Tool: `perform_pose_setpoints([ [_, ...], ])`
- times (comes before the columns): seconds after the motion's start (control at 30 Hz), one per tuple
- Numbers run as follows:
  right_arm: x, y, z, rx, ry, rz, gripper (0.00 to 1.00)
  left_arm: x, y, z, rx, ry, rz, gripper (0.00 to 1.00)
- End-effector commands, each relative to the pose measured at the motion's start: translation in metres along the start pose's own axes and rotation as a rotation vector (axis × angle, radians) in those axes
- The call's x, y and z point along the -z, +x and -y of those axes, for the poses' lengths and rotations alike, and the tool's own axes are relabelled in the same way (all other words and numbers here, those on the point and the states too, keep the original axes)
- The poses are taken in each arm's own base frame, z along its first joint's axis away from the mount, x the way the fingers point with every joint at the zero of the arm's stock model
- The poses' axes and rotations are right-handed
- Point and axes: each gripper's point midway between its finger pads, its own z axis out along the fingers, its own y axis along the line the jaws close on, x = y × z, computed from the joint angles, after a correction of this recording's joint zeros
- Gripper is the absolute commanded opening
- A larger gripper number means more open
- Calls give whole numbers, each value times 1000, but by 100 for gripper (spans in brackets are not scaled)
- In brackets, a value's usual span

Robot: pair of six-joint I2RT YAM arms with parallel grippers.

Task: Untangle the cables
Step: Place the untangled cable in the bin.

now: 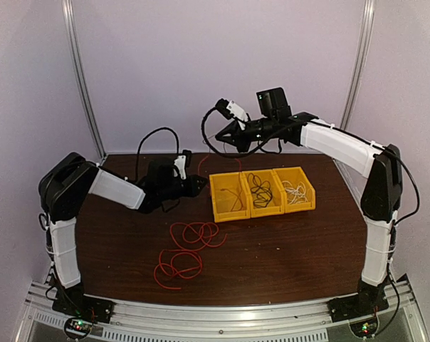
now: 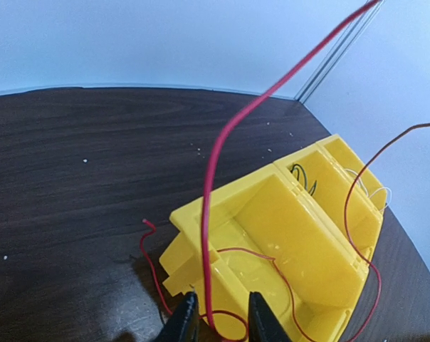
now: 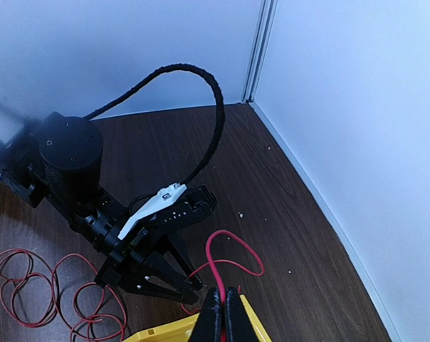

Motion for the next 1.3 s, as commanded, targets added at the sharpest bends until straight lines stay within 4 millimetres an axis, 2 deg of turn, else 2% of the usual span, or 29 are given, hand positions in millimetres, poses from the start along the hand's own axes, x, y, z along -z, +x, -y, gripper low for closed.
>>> perform_pose_setpoints([
  [0.0,15,-19,-1,21,15,44,0,-1,-22,19,-15,104,76,16],
  [0.1,15,-19,-1,22,17,43,0,-1,-25,20,-16,102,78,2],
  [0.13,15,-18,-1,23,21,41,0,0,-27,19,-16,93,81,0],
  [0.23,15,-16,3,22,37,37,0,12,-41,18,-25,49,108,0],
  [0.3,17,-14,7,8,46,42,0,25,-56,25,-27,48,150,0],
  [0.4,18,-15,10,-14,36,56,0,42,-81,47,-29,110,212,0],
  [0.5,20,-18,9,-19,27,66,0,51,-100,74,-24,221,264,0],
  [0.7,27,-24,8,-16,33,72,0,38,-111,115,-16,381,270,0],
  [0.8,32,-22,9,-13,47,67,0,28,-107,124,0,423,250,0],
  [0.9,33,-16,11,-18,55,59,0,15,-91,123,38,442,220,0],
  [1.03,32,-1,13,-27,62,37,0,3,-64,108,90,401,172,0],
  [1.27,21,42,1,-79,20,-16,0,-8,-19,87,163,365,73,0],
])
